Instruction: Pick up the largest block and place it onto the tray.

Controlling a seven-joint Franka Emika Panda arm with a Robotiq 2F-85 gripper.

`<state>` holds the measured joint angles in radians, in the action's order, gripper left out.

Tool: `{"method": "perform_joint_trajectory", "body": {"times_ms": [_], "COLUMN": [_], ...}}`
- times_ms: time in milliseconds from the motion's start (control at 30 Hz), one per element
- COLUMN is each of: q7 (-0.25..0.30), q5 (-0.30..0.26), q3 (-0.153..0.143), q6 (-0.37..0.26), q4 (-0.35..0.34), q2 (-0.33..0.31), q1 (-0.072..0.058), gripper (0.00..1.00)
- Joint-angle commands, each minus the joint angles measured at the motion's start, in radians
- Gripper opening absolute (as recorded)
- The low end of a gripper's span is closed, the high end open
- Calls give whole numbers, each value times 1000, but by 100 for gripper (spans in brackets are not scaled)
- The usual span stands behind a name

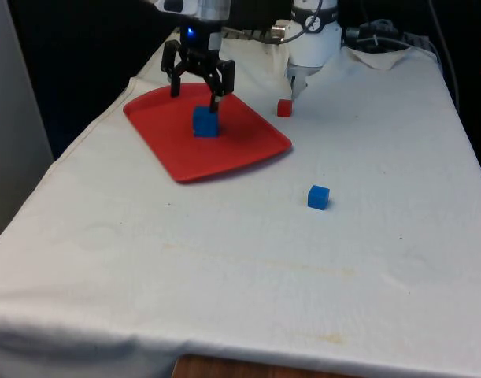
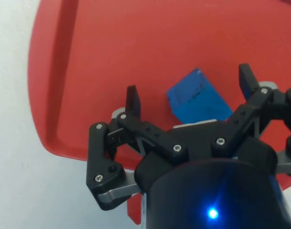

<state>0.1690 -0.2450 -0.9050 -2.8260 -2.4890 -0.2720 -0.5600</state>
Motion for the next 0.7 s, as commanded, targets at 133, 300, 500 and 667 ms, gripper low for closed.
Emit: {"method": "perform_joint_trajectory", "body": {"times_ms": [133, 300, 500, 667], "q7": [-14, -19, -33, -52], "q5": [16, 19, 22, 19], "q3": [-11, -7, 1, 14], "q6": [58, 85, 124, 151], "q4": [55, 84, 129, 167], "q2": [-15, -26, -58, -87], "q1": [-8, -6, -11, -17], "gripper": [100, 100, 100, 100]}}
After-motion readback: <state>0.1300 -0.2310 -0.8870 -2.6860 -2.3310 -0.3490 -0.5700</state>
